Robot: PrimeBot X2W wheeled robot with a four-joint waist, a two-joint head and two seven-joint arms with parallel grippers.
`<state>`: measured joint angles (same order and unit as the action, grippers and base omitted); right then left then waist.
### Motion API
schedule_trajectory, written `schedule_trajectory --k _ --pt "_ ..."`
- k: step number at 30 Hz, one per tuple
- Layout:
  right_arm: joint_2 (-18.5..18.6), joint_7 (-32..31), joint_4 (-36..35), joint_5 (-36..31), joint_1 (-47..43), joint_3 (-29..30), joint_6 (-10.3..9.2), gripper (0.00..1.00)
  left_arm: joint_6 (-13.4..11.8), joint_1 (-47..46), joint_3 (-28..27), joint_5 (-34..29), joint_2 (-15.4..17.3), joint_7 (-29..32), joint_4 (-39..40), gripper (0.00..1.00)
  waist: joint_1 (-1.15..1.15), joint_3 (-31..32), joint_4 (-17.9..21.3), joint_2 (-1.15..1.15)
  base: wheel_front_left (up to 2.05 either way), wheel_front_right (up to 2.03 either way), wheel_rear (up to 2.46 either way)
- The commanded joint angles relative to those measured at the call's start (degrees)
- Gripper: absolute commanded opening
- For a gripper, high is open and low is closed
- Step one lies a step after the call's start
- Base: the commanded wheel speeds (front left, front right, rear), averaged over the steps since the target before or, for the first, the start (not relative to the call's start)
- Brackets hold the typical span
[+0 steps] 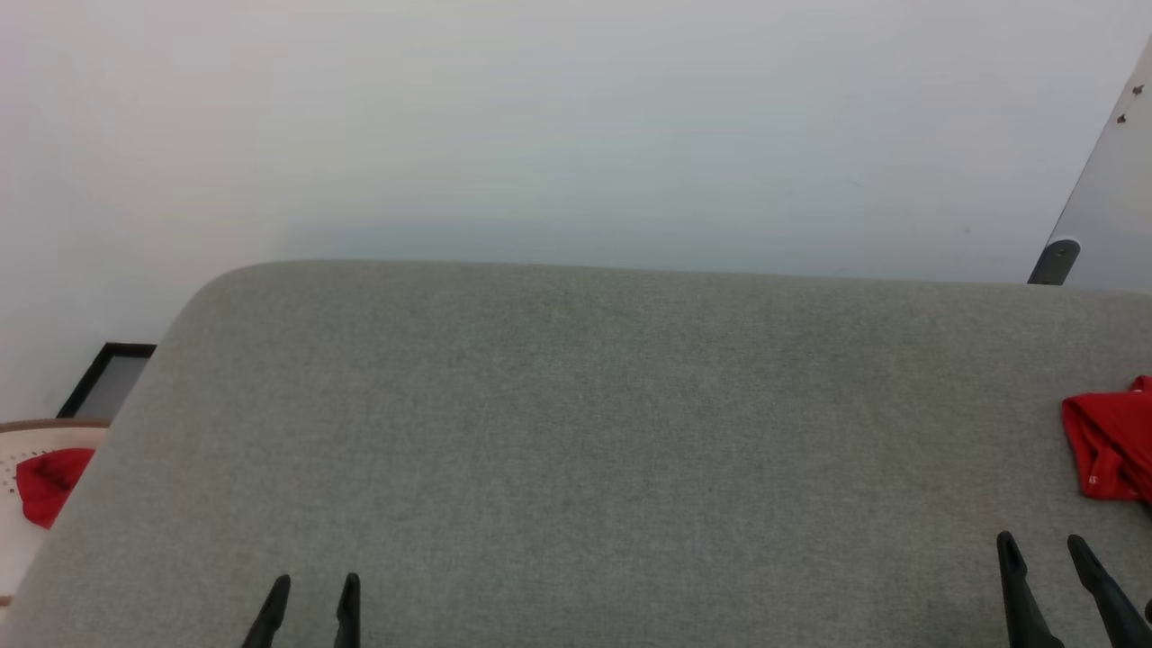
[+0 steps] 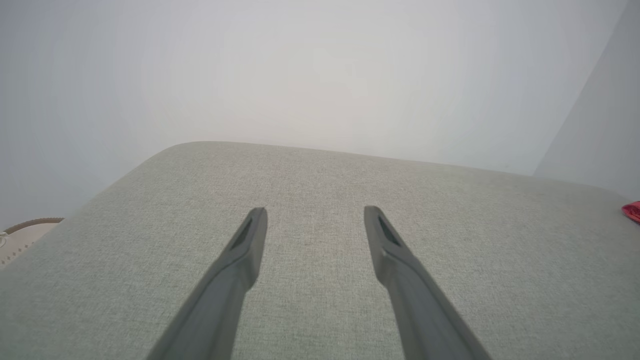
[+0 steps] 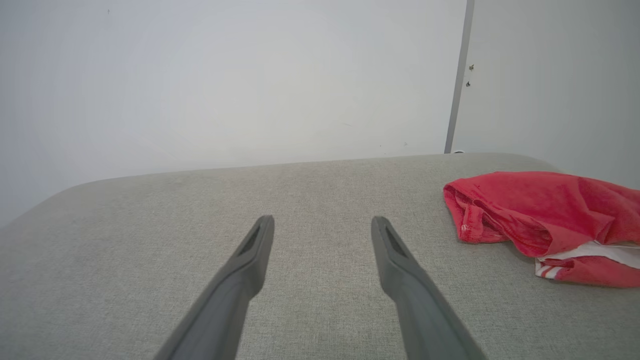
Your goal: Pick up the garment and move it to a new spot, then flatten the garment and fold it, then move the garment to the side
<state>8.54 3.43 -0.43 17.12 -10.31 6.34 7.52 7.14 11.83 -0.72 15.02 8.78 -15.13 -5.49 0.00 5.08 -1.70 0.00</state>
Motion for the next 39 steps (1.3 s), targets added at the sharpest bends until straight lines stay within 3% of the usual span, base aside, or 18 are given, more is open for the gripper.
schedule_trajectory --k 1,15,16,20,39 --pt "-0.2 -0.2 -0.3 0.2 -0.4 0.1 -0.06 1.00 0.3 -0.3 -0.2 0.0 -0.2 0.0 0.0 1.00 0.00 -0.1 -0.1 0.00 0.00 0.00 0.00" --pt "0.3 -0.7 -0.3 1.3 0.2 -0.2 -0.06 1.00 0.3 -0.2 -0.5 1.3 -1.0 0.0 -0.8 1.00 0.00 -0.5 0.0 0.00 0.00 0.00 0.00" --pt "0.1 -0.7 -0.2 0.8 0.1 -0.2 0.00 0.00 0.2 0.0 -0.5 1.3 -0.9 0.0 -0.9 0.00 0.00 -0.5 0.0 0.00 0.00 0.00 0.00" --pt "-0.5 -0.8 1.8 1.3 0.1 -0.3 0.00 0.00 0.2 0.4 -0.2 2.0 -1.6 0.2 -2.7 0.00 0.00 -0.6 0.0 0.00 0.00 0.00 0.00" --pt "-1.8 -3.1 4.8 19.5 4.3 -0.2 -0.01 0.00 0.2 -4.3 -1.7 20.6 -2.7 5.5 -4.1 0.00 0.00 -1.3 0.3 0.00 0.00 0.00 0.00"
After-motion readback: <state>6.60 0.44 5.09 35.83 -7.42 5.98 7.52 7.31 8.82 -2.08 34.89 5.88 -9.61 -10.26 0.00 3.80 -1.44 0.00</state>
